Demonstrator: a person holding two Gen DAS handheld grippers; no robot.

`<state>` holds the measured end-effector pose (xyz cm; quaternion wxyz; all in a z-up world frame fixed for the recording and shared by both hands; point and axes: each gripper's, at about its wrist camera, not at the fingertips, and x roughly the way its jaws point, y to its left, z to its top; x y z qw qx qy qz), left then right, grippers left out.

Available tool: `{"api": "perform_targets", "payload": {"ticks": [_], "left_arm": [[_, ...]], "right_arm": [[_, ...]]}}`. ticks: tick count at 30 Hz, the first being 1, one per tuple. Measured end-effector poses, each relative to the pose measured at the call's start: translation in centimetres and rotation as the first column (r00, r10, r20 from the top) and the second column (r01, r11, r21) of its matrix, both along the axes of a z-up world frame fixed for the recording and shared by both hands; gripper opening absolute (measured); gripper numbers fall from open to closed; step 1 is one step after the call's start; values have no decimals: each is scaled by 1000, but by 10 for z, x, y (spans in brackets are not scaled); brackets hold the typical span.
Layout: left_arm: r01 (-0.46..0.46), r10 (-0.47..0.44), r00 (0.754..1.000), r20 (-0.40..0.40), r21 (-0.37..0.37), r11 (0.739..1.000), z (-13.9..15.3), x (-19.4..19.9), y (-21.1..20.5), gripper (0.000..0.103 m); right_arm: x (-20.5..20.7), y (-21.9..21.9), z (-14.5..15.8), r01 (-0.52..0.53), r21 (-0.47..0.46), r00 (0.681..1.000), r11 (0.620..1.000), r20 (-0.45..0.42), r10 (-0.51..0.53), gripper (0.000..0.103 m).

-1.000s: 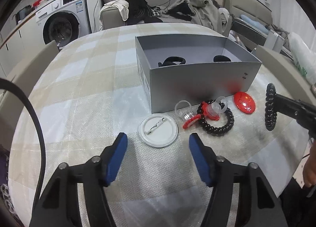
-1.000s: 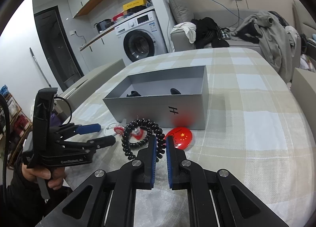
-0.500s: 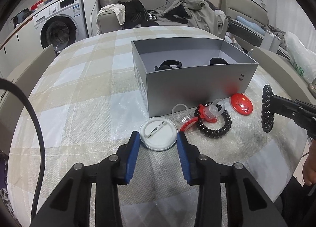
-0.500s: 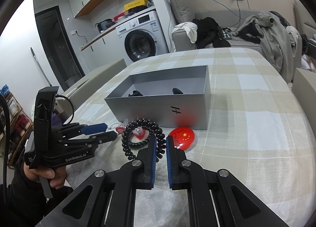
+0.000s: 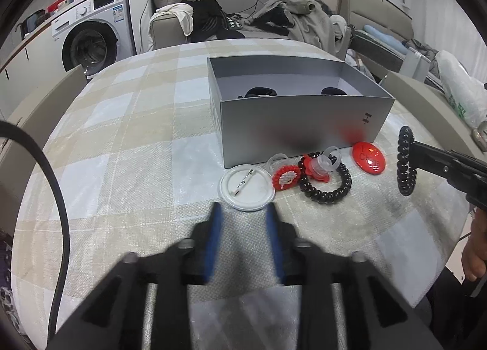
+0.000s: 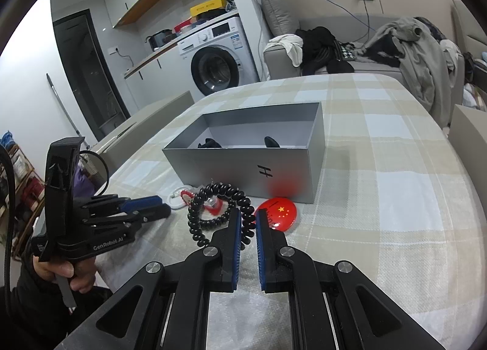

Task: Organize jewelry
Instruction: 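Lower the left tool onto the white round case and close on it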

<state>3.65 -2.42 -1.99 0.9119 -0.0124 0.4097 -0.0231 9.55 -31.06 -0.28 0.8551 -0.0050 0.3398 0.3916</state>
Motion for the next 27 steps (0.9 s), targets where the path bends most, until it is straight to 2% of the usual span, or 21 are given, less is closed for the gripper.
{"api": "perform_targets", "payload": {"ticks": [1,4,8,10,13,18,27], "left_arm": [[2,-2,1000,2,1,1000,-1,1,0,43],[5,-5,1000,-11,21,1000,-1,8,-3,43],[21,-21,1000,7,5,1000,5,8,-4,43],[32,-33,999,19,30,999,7,9,-9,43],[34,-33,999,-10,51,998,1,17,-10,43],[26,-25,999,-40,30,999,-2,21,-3,44],[39,-38,999,-33,27,999,-1,26,-6,44]], "right_arm": [[1,0,0,-1,1,1000,1000,-2,1,9],[2,1,-3,0,-2,1000,1000,-5,0,9],[3,1,-3,1,2,1000,1000,-3,-1,9],[3,0,-3,2,3,1000,1000,-5,-2,9],[3,0,-3,2,4,1000,1000,-5,-2,9],[4,-3,-3,5,10,1000,1000,-3,-5,9],[1,-2,-2,-1,7,1000,1000,-4,1,9]]}}
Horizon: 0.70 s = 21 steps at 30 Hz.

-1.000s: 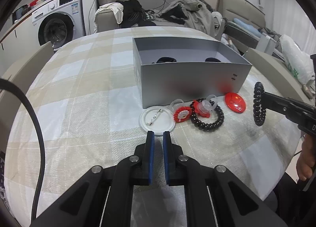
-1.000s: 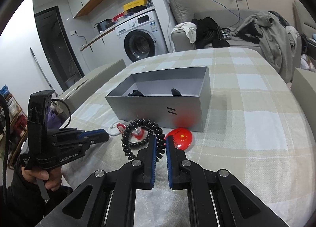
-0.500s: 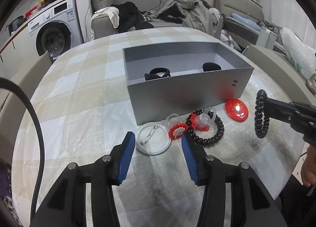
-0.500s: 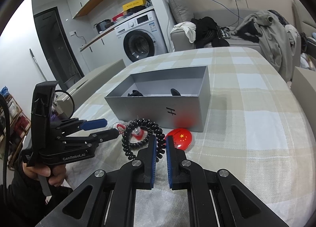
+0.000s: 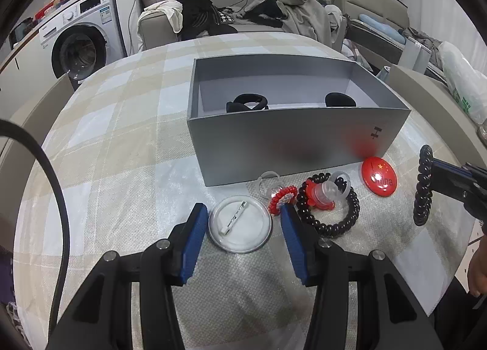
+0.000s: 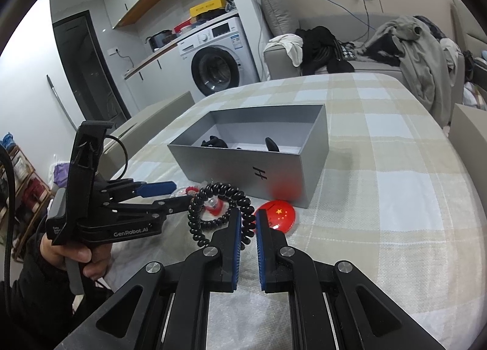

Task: Organize jewelry
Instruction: 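Lower the left tool onto the white round case and close on it, then carry the white case with the left tool while the right tool carries the bracelet over the box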

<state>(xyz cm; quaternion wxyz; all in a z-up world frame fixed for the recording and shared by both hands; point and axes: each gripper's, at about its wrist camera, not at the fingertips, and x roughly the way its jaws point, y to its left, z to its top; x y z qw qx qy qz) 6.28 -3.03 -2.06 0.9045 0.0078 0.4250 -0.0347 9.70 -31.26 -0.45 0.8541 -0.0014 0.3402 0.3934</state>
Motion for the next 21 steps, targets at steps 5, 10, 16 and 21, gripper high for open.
{"api": "perform_targets", "payload": {"ticks": [5,10,16,21], "left_arm": [[15,-15,1000,15,13,1000,1,-9,-2,37],[23,-23,999,38,13,1000,5,-19,-2,37],[33,-32,993,111,-5,999,21,-23,-3,37],[39,-34,986,162,-31,999,36,-19,-1,37]], "right_arm": [[-1,-2,1,5,4,1000,1000,-1,-5,9],[-3,-4,4,6,12,1000,1000,6,-6,9],[-3,-8,9,19,36,1000,999,16,-19,9],[-2,-8,16,29,66,999,997,31,-31,9]]}}
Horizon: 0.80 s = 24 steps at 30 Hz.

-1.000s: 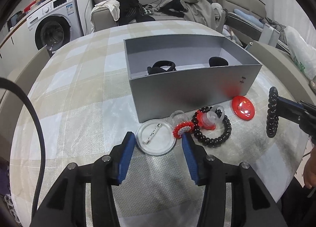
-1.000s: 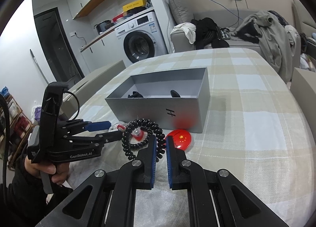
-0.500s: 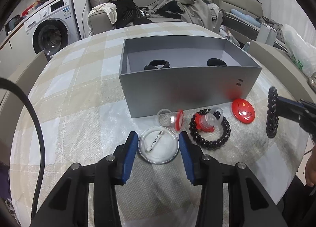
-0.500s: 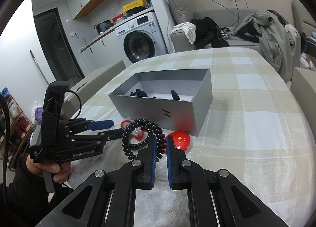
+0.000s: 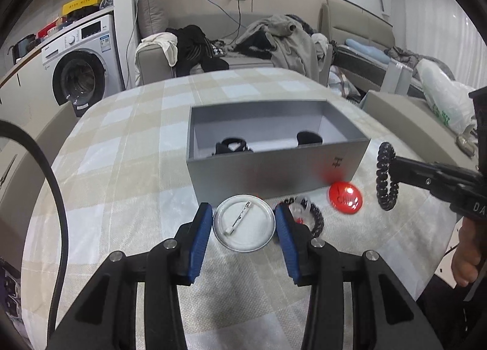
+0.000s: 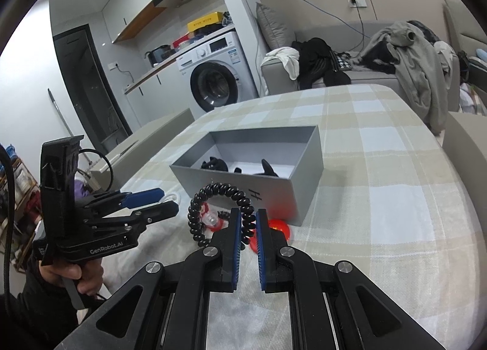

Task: Organize jewelry
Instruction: 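Carry the white case with the left tool while the right tool carries the bracelet over the box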

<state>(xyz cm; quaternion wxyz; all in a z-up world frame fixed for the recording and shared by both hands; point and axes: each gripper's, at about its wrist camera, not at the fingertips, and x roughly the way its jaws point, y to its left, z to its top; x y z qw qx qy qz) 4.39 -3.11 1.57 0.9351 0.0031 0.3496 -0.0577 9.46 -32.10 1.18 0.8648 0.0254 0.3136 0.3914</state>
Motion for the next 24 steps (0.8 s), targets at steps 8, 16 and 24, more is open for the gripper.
{"api": "perform_targets", "payload": {"ticks": [8,16,24], "left_arm": [[-17,21,997,78,-49,999,13,18,4,37],[-49,53,992,113,-41,998,14,47,7,37],[-84,85,994,61,-23,996,-1,66,21,37]], "right_arm": [[12,11,15,9,5,999,1000,39,-9,9],[38,17,24,51,40,998,998,29,-53,9],[63,26,17,79,26,997,997,-10,-79,9]]}}
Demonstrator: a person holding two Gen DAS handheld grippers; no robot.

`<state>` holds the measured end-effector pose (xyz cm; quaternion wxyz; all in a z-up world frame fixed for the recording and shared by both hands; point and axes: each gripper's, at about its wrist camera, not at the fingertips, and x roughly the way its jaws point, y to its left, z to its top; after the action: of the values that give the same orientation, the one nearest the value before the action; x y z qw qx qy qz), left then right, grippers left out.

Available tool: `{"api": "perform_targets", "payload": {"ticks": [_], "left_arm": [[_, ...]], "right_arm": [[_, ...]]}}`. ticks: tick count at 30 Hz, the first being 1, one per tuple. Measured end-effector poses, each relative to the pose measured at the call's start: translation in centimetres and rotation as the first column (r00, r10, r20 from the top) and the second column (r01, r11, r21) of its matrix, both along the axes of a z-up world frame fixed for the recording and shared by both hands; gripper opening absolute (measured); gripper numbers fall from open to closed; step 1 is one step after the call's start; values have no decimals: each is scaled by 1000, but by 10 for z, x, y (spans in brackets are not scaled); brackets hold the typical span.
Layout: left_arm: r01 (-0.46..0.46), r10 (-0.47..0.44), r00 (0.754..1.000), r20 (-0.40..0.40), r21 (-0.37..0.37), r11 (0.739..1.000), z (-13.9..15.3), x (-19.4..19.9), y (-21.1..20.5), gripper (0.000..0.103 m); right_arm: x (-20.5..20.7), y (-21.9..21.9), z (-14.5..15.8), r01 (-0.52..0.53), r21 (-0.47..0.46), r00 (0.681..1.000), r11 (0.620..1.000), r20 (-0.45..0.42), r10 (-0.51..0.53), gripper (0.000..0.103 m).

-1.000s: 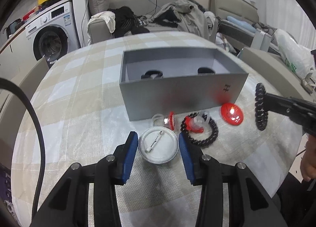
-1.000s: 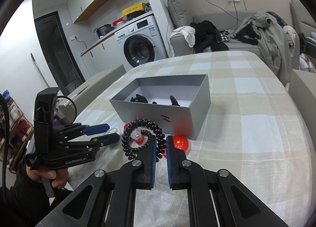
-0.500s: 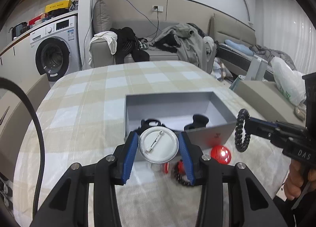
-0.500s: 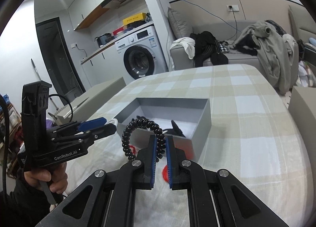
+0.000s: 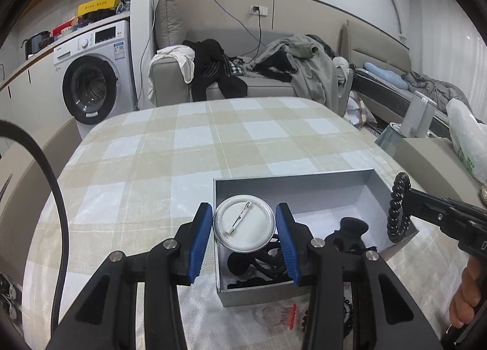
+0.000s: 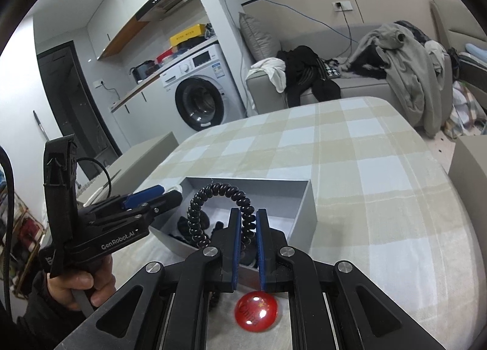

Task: Organize jewelry
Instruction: 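Carry the white case with the left tool while the right tool carries the bracelet over the box, then open both tools to drop the white case and bracelet into the gray box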

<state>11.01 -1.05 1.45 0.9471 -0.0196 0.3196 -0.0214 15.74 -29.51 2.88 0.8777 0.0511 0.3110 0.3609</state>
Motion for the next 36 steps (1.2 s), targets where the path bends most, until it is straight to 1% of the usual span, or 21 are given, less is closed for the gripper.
{"api": "perform_targets", "payload": {"ticks": [4,8,12,16,17,21,28,33,36], "left_arm": [[11,-11,1000,-1,63,998,0,-8,-10,37],[24,-22,1000,-18,75,997,4,-14,-12,37],[46,-43,999,-30,107,993,5,-22,-16,37],[53,-47,998,-45,136,989,2,-20,-17,37],[51,-44,997,-57,135,990,0,-18,-17,37],[50,-44,997,-66,91,995,-2,-15,-12,37],[55,-49,996,-70,88,995,-1,-17,-10,37],[61,-55,996,-74,88,994,-1,-21,-6,37],[64,-57,996,-74,98,993,0,-23,-6,37]], "right_arm": [[5,5,-8,-4,-26,1000,1000,-14,3,9],[8,4,-13,-1,-38,1000,999,-23,0,9],[11,3,-13,2,-41,1000,999,-23,-3,9],[11,4,-13,-2,-46,1000,999,-24,1,9],[11,5,-13,-4,-50,1000,999,-23,3,9],[10,6,-14,-7,-52,1000,999,-25,6,9],[7,8,-14,-36,-42,999,998,-41,35,9],[0,12,-14,-63,-48,997,997,-37,61,9],[-2,16,-13,-81,-46,996,996,-42,79,9]]}}
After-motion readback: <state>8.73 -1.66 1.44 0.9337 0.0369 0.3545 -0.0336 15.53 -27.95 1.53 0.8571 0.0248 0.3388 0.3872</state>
